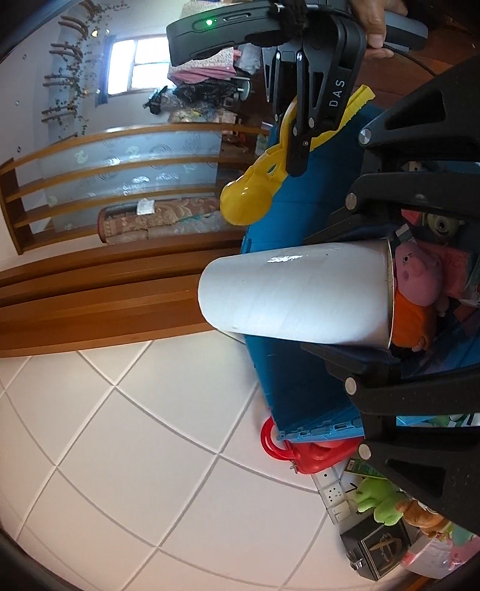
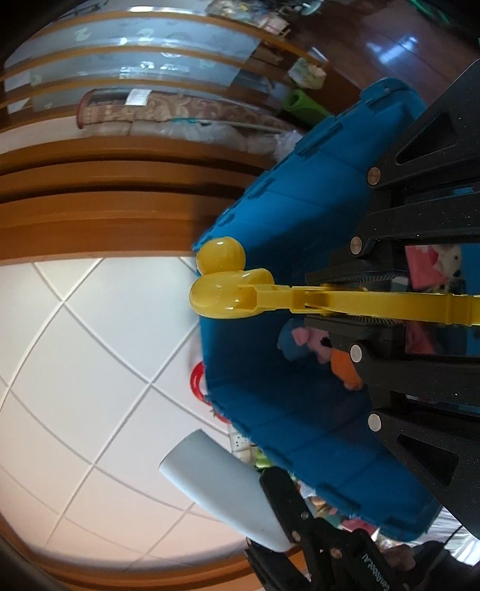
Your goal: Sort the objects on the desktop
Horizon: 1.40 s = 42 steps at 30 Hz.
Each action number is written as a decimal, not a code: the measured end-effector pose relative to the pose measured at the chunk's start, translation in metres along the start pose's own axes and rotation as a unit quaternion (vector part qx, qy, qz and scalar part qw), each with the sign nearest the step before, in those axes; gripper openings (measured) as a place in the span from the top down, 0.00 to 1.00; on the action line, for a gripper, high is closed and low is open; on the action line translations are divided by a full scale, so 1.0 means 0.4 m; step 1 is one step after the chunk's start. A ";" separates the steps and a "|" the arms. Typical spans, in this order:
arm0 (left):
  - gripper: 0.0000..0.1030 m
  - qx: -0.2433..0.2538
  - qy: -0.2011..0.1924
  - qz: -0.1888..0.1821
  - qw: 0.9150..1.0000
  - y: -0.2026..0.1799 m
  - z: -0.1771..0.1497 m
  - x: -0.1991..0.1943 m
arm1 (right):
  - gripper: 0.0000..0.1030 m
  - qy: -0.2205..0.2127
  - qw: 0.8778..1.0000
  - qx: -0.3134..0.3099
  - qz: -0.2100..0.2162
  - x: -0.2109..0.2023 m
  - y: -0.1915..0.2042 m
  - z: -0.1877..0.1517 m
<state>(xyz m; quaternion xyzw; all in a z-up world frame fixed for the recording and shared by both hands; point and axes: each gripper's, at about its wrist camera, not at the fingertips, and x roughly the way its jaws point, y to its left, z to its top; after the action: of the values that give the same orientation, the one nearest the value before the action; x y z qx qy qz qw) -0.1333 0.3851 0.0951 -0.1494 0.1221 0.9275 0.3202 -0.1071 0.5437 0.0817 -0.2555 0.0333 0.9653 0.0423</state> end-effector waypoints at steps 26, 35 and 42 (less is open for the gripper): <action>0.22 -0.051 0.022 0.077 0.995 0.005 -0.004 0.018 | 0.27 -0.008 1.000 0.023 -0.010 0.014 -0.080 0.015; 0.22 -0.058 0.017 0.084 0.995 0.013 -0.024 -0.022 | 0.24 -0.010 1.000 0.015 -0.010 -0.005 -0.054 0.003; 0.22 -0.071 0.015 0.095 0.993 0.033 -0.051 -0.061 | 0.20 -0.011 1.000 0.004 -0.003 -0.014 -0.016 -0.007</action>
<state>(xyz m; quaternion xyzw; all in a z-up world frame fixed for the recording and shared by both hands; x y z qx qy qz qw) -0.1193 0.3550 0.0867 -0.1730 0.0747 0.9577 0.2175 -0.1001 0.5495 0.0817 -0.2443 0.0362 0.9679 0.0471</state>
